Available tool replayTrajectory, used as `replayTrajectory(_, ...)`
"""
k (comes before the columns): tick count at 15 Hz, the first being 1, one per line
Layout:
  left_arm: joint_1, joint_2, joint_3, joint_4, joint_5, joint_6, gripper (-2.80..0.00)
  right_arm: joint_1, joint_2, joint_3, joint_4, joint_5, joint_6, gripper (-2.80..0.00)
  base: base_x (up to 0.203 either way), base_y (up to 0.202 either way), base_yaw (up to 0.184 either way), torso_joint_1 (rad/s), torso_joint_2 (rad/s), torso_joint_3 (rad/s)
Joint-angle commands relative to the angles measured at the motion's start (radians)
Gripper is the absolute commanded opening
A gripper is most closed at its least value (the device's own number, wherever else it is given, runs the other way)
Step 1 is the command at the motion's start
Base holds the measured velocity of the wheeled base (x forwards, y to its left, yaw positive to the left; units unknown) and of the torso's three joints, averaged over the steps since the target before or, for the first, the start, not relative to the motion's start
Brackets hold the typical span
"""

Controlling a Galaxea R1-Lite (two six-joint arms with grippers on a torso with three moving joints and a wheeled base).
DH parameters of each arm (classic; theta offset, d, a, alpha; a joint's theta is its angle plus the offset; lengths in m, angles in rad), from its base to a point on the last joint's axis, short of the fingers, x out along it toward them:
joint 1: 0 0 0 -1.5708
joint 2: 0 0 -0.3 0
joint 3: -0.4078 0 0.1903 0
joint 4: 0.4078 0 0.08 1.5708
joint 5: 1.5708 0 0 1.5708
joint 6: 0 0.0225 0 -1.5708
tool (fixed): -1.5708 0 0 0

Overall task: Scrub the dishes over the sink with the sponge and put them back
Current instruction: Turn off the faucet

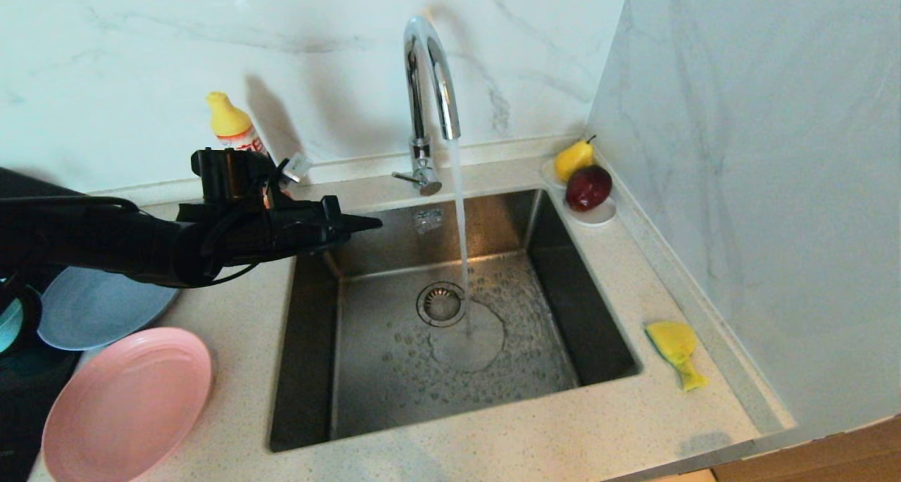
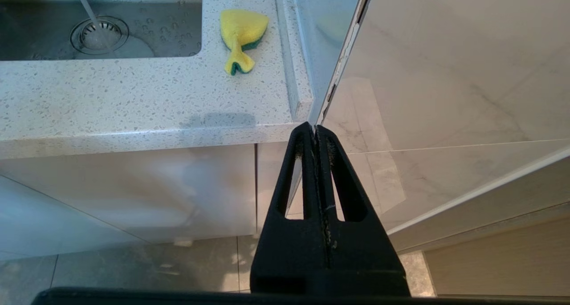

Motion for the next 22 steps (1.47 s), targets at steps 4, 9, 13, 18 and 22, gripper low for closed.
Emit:
replayTrajectory(4, -0.003, 0.001, -0.02, -0.005, -0.054, -0.009, -2.8, 0.001, 0.0, 0.0, 0.0, 0.001, -0.001, -2.8, 0.0, 0.0, 0.0, 0.0, 0.0, 0.0)
replayTrajectory(9, -0.016, 0.013, -0.103, -0.004, -0.052, -0.035, -2.8, 0.001, 0.0, 0.0, 0.0, 0.0, -0.001, -2.8, 0.0, 0.0, 0.0, 0.0, 0.0, 0.0)
replayTrajectory(13, -0.025, 0.072, -0.187, 0.006, -0.048, -0.051, -2.8, 0.001, 0.0, 0.0, 0.0, 0.0, -0.001, -2.8, 0.0, 0.0, 0.0, 0.0, 0.0, 0.0)
replayTrajectory(18, -0.052, 0.127, -0.279, -0.001, -0.039, -0.09, -2.8, 0.001, 0.0, 0.0, 0.0, 0.002, -0.001, -2.8, 0.0, 0.0, 0.0, 0.0, 0.0, 0.0)
replayTrajectory(22, -0.054, 0.15, -0.32, -0.003, -0.039, -0.127, -2.8, 0.001, 0.0, 0.0, 0.0, 0.0, -0.001, -2.8, 0.0, 0.0, 0.0, 0.0, 0.0, 0.0)
